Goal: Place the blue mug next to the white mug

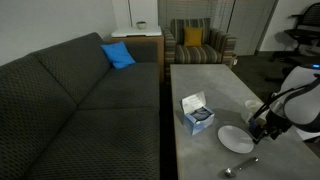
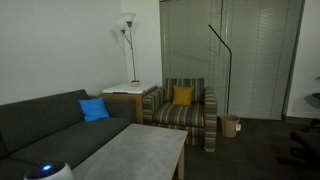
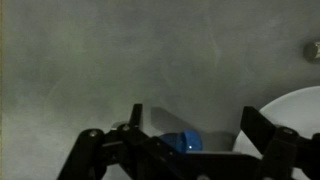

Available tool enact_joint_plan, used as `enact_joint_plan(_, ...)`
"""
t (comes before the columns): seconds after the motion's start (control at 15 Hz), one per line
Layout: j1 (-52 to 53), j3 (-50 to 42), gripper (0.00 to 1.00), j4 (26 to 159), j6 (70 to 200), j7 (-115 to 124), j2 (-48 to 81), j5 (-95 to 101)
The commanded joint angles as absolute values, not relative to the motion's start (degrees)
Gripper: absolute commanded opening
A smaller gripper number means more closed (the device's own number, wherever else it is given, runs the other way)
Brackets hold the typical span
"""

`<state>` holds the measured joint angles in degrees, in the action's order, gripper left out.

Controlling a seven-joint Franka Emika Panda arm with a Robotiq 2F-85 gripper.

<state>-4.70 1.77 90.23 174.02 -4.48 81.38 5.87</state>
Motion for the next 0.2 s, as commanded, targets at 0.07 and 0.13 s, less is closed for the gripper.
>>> enact_joint_plan(0.07, -1.5, -0.9, 1.0, 92.3, 176.6, -2.3, 79.9, 4.5)
enact_joint_plan(0.13, -0.9, -1.4, 1.0, 94.6, 179.0, -1.8, 78.4, 4.4)
